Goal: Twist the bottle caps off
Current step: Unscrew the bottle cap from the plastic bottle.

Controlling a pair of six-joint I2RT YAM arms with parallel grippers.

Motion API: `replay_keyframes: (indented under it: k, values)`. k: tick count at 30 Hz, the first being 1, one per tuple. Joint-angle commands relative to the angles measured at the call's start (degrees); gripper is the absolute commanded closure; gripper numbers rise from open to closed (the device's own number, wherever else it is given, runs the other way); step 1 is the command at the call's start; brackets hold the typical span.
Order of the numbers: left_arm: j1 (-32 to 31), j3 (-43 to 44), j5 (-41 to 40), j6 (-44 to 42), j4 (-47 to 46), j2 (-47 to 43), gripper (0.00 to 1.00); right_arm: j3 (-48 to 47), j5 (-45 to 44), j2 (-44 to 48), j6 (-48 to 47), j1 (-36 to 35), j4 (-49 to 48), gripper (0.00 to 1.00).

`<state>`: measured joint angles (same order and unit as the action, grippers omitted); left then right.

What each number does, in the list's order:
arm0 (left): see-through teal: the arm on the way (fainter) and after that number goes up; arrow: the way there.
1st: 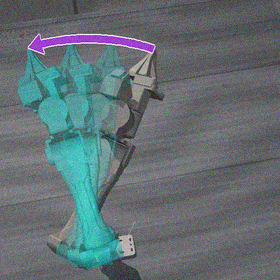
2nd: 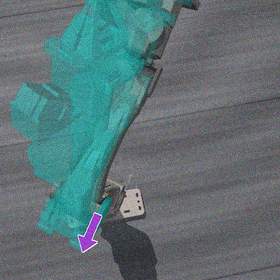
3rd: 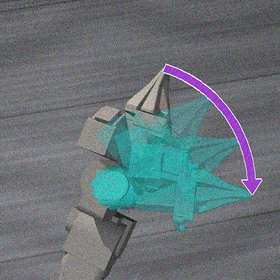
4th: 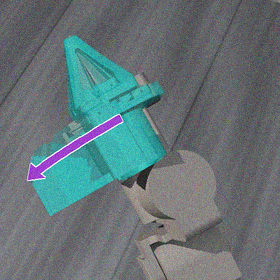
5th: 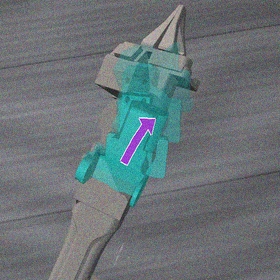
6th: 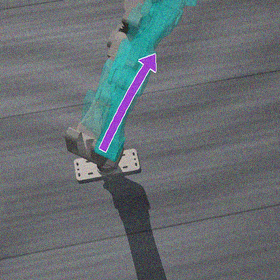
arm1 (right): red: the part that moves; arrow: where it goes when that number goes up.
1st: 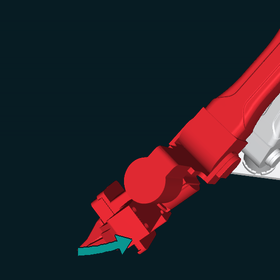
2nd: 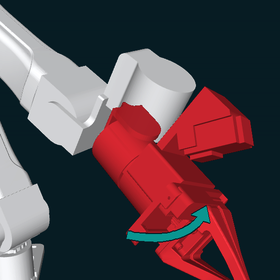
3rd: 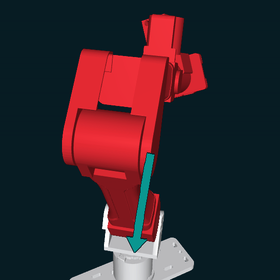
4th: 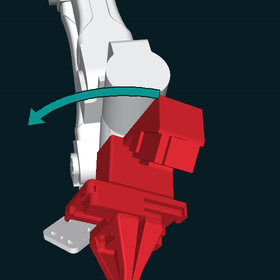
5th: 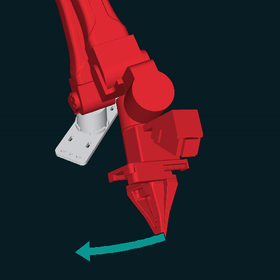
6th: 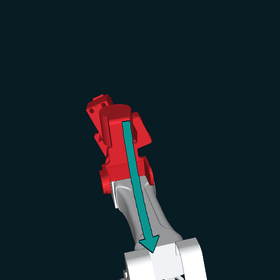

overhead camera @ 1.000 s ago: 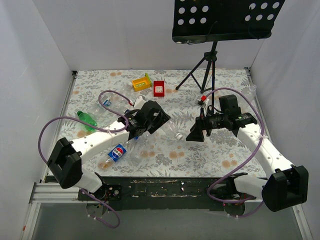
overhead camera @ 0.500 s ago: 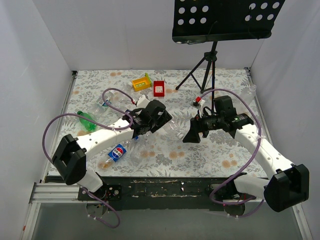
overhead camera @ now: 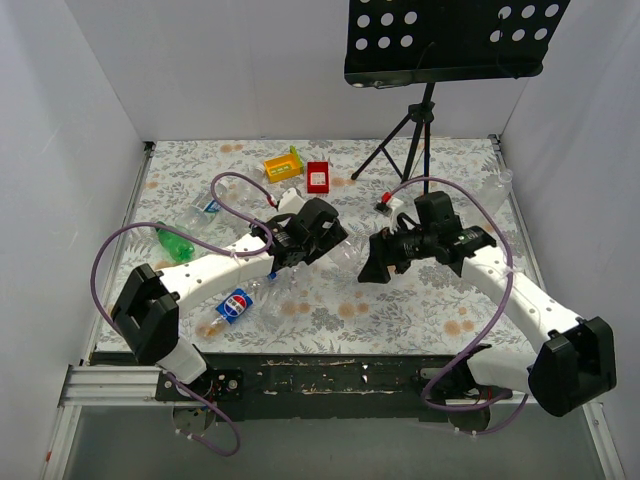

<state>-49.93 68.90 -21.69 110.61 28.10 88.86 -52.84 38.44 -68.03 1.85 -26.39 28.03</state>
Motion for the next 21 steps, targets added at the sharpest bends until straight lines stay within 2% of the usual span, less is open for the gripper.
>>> replay_keyframes:
  k: [1,6,9,12,17,19,21]
  values:
    - [-0.8,2.7,-1.9,0.0,0.5,0.0,0.76,-3.0,-3.9,-2.5,1.6,-1.5,-3.2,0.12]
    - [-1.0,2.6,-1.9,0.2,0.5,0.0,0.76,-4.6,-5.0,-5.2,1.2,-3.0,-3.7,0.13]
    - [-1.0,2.6,-1.9,0.3,0.5,0.0,0.76,-5.2,-4.7,-6.3,0.9,-3.4,-4.0,0.19]
    - [-1.0,2.5,-1.9,0.5,0.5,-0.1,0.76,-5.7,-3.3,-7.2,0.5,-3.6,-3.7,0.37]
    - [-1.1,1.9,-2.6,0.6,0.5,-1.1,0.75,-5.2,-2.1,-7.6,-0.5,-3.6,-3.2,0.72]
    - [-1.1,1.8,-2.7,0.7,0.5,-1.5,0.72,-5.0,-2.0,-7.5,-0.9,-3.6,-3.4,0.82]
    - [-1.0,1.4,-2.7,0.8,0.4,-1.9,0.64,-5.0,-2.3,-7.3,-1.4,-3.7,-3.3,0.89]
